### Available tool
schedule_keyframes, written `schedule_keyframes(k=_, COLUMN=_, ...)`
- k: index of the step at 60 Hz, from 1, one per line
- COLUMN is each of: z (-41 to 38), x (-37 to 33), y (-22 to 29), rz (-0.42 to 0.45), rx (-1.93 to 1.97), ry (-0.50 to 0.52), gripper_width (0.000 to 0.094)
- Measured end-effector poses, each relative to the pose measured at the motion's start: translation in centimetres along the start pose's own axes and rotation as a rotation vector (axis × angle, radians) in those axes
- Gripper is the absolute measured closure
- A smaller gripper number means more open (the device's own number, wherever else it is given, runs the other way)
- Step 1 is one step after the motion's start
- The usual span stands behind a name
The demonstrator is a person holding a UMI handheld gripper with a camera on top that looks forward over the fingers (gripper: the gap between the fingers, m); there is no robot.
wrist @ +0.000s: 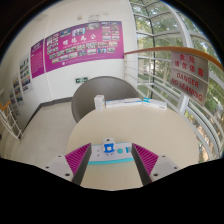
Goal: Unplug charger
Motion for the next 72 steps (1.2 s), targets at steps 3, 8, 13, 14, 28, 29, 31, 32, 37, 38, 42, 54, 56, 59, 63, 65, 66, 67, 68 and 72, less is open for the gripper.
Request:
schedule_keyframes(k=3, z=-0.5, x=2.4, y=-0.3, rz=0.003, rx=0.007, ry=0.001, gripper_width=0.0133)
schedule_keyframes(k=8, z=-1.5, x=5.2, y=-0.9, rz=-0.001, rx=0.001, ry=0.003, gripper_width=0.024)
schedule_keyframes(k=13, z=-1.2, x=6.9, y=-1.8, rz=-0.016, rx=-0.04, ry=-0.008, gripper_width=0.038)
schedule_keyframes(k=14, z=-1.1, x=7.1, y=-1.6, rz=-0.001, rx=-0.052, ry=-0.014, gripper_width=0.0416)
schedule_keyframes(k=28, z=-0.8, x=7.7, y=-1.9, rz=0.007, rx=-0.078, ry=-0.022, gripper_width=0.075)
schedule_keyframes(k=29, z=-0.8, x=7.8, y=-1.8, rz=0.007, rx=-0.074, ry=-0.019, gripper_width=0.0767)
schedule_keyframes(k=31, z=-0.7, x=7.8, y=-1.8, rz=0.006, rx=-0.067, ry=-0.019, gripper_width=0.0793)
schedule_keyframes(k=32, z=-0.8, x=7.8, y=-1.7, rz=0.007, rx=-0.065, ry=-0.021, gripper_width=0.0806)
schedule_keyframes(k=37, z=-0.6, x=7.6, y=-1.3, rz=-0.004, rx=-0.057, ry=-0.024, gripper_width=0.0824)
schedule_keyframes(k=38, z=-0.7, x=7.3, y=-0.6, rz=0.022, rx=-0.047, ry=-0.02, gripper_width=0.0827)
schedule_keyframes(k=42, z=-1.0, x=5.7, y=5.8, rz=0.205, rx=-0.057, ry=-0.022, gripper_width=0.0827)
schedule_keyframes(k=54, z=0.9, x=-0.1, y=24.1, rz=0.502, rx=-0.027, ry=0.018, gripper_width=0.0826)
schedule_keyframes(k=56, z=2.5, x=-0.4, y=24.8, rz=0.514, rx=-0.016, ry=0.004, gripper_width=0.0826)
schedule_keyframes(k=59, z=5.6, x=-0.2, y=25.2, rz=0.498, rx=-0.014, ry=-0.019, gripper_width=0.0823)
schedule_keyframes(k=63, z=10.3, x=1.5, y=21.0, rz=0.428, rx=-0.033, ry=-0.064, gripper_width=0.082)
schedule_keyframes(k=65, z=12.3, x=3.0, y=19.6, rz=0.355, rx=-0.039, ry=-0.083, gripper_width=0.0816)
schedule_keyframes(k=66, z=13.4, x=3.7, y=18.0, rz=0.317, rx=-0.039, ry=-0.093, gripper_width=0.0811)
schedule_keyframes(k=67, z=14.4, x=4.4, y=16.9, rz=0.279, rx=-0.035, ry=-0.101, gripper_width=0.081)
schedule_keyframes(k=68, z=15.2, x=4.9, y=16.0, rz=0.241, rx=-0.03, ry=-0.107, gripper_width=0.081)
schedule_keyframes(k=72, z=18.6, x=6.8, y=8.8, rz=0.115, rx=-0.005, ry=-0.127, gripper_width=0.0793)
Point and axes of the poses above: the point between the fingertips, and its own axes, seen from behind it with the camera up: z to the right, y up, x forward, the way the camera looks, the point moved 3 cm from there along -x, backward, against the way the camera looks, and after that the axes turned 9 degrees about z, right-handed, at the moved point
